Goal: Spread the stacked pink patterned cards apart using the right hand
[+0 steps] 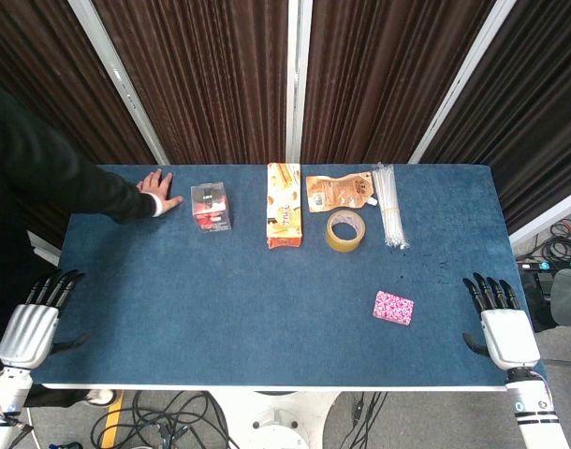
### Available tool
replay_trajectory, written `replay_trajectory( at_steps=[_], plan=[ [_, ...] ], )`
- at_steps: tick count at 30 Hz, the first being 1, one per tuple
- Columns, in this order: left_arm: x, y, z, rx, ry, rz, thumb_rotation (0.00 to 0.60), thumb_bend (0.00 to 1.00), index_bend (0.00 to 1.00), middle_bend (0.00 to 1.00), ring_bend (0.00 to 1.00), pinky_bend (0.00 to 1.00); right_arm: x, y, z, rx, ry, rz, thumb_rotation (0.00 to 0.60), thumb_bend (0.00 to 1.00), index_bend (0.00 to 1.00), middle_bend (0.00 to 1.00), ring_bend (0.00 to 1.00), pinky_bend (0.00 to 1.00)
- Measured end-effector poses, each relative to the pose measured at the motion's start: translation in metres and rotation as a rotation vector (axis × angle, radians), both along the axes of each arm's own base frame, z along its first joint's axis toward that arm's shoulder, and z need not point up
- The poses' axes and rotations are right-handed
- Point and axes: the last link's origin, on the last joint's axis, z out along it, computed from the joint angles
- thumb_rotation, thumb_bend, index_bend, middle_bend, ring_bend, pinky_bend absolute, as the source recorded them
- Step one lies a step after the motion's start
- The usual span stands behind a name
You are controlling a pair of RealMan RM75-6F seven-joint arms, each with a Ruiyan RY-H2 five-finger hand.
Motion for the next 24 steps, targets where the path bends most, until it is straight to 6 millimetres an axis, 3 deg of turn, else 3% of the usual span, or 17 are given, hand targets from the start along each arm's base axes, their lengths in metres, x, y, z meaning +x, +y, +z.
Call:
replay_trajectory(
  at_steps=[24],
  plan=[
    [0.0034,0.0001,0.0024,0.004,-0.006,-0.012,0.600,0.00,0.10,0.07,0.00,0.10,0.0055,-0.0009,-0.0011,0.011,-0.010,0.001,0.600,0.14,0.00,0.00,0.00,0.00]
  ],
)
